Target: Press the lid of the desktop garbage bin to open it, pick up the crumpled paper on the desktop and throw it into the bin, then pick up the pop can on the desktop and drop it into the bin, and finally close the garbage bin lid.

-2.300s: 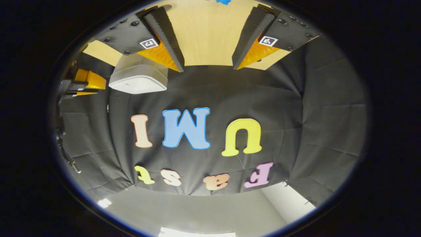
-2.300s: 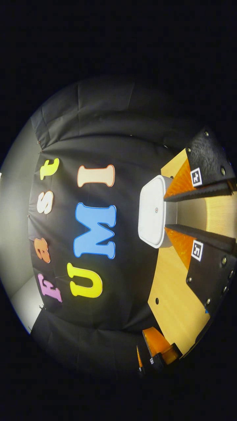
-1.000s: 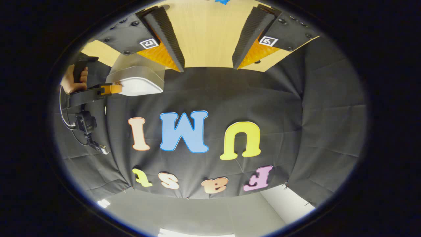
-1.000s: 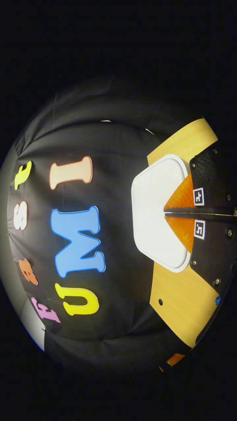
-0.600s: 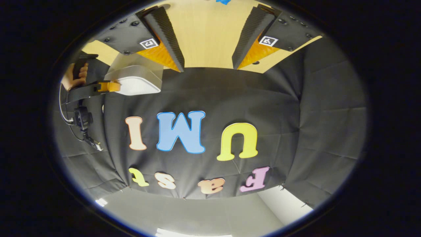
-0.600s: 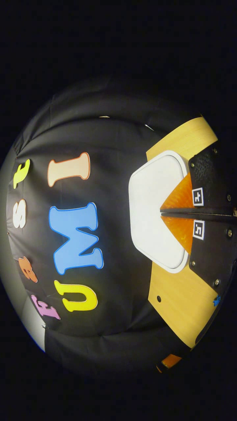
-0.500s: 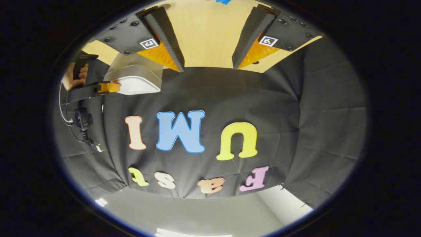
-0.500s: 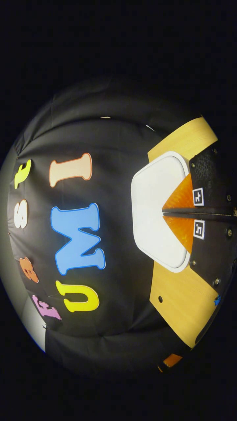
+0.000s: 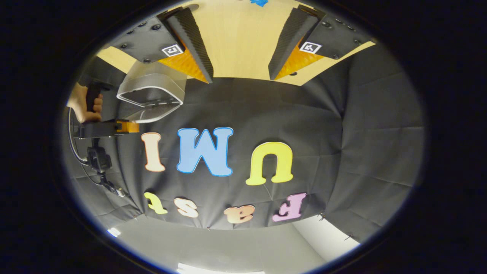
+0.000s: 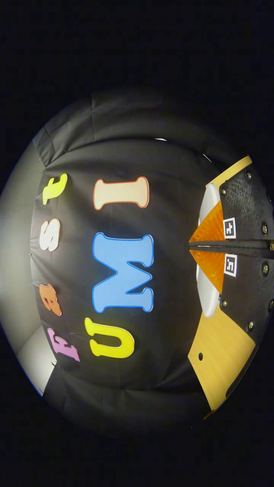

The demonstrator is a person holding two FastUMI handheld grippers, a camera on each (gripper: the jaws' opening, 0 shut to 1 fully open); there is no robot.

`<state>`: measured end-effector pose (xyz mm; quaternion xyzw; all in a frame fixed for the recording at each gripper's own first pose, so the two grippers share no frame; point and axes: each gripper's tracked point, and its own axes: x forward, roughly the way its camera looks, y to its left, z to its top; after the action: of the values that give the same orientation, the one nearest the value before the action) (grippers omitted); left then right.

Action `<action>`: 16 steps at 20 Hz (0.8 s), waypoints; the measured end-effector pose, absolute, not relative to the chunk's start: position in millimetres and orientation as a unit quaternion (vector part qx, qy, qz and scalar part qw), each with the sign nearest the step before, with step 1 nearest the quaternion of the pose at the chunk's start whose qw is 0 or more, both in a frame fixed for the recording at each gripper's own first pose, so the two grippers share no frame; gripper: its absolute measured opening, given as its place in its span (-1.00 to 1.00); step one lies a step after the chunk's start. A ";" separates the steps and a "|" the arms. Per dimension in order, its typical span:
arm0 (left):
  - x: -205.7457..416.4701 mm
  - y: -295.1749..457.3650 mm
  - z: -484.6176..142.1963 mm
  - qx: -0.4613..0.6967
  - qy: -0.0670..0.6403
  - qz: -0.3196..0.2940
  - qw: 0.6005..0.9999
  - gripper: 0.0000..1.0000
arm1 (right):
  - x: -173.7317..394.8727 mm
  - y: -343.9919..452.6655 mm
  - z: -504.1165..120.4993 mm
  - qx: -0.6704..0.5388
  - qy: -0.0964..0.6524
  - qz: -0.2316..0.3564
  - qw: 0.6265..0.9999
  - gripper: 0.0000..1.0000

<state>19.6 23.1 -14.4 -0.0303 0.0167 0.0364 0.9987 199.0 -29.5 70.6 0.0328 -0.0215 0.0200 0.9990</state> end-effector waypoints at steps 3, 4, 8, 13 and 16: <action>17.7 31.6 -13.4 -0.032 0.015 0.044 0.998 0.96 | 195.8 -33.1 93.9 0.037 -0.051 0.010 0.998 -0.99; 17.7 33.6 -14.0 -0.034 0.016 0.046 0.998 0.95 | 193.6 -34.2 96.6 0.037 -0.056 0.008 0.998 -0.99; 18.7 38.9 -19.4 -0.040 0.022 0.048 0.998 0.93 | 178.8 -31.7 105.2 0.040 -0.070 0.010 0.997 -0.99; 21.4 40.5 -25.7 -0.037 0.027 0.043 0.998 0.93 | 146.6 -23.5 105.5 0.043 -0.078 0.021 0.996 -0.99; 21.9 40.1 -27.7 -0.037 0.029 0.038 0.998 0.93 | 128.9 -20.6 99.2 0.047 -0.075 0.022 0.996 -0.98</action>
<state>21.9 40.1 -27.7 -0.0365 0.0293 0.0377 0.9982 128.9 -20.6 99.2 0.0469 -0.0751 0.0217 0.9958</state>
